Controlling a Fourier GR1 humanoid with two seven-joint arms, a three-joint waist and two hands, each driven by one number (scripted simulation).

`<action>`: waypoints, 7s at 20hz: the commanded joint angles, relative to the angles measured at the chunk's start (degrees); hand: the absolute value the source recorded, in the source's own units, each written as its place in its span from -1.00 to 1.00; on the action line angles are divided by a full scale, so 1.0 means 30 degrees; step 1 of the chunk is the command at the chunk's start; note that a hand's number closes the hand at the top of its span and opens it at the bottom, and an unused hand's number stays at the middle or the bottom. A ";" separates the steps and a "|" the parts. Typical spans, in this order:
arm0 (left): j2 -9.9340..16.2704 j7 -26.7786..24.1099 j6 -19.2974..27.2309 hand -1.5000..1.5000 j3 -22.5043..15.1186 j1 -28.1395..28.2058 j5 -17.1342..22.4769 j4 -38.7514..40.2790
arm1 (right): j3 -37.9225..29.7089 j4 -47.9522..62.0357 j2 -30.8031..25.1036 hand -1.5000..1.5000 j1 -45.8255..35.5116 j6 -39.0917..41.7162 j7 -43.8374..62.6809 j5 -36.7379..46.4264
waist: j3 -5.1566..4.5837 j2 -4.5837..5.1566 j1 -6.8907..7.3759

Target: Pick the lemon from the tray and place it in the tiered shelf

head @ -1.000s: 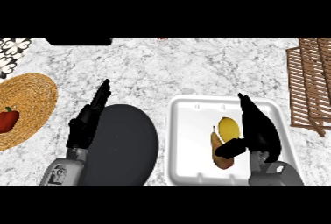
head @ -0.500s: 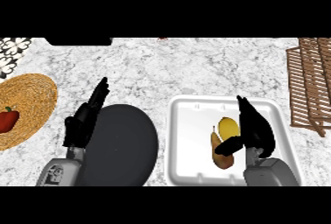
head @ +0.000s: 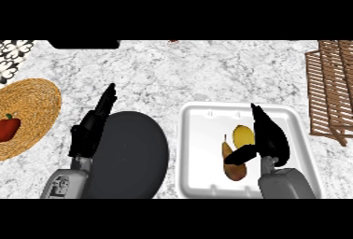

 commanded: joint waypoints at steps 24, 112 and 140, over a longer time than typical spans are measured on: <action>-0.0026 -0.0221 -0.0402 0.00 0.0398 -0.0071 -0.0035 0.0412 | 0.4887 -0.2652 -0.9093 1.00 0.2742 0.4839 -1.7766 -0.1515 | 0.0187 -0.0291 -0.0165; -0.0182 -0.0676 -0.0994 0.00 -0.0089 -0.0728 -0.0179 0.0625 | -0.3921 1.9291 -2.0225 -1.00 -1.1446 0.5898 -3.2410 -2.0555 | 0.0080 0.0472 0.1403; -0.0500 -0.0010 -0.1049 0.00 -0.0306 -0.1006 -0.0095 0.0121 | -0.7621 2.6120 -2.1130 -1.00 -1.7954 1.3171 -2.1920 -2.5619 | 0.0128 0.0542 0.1585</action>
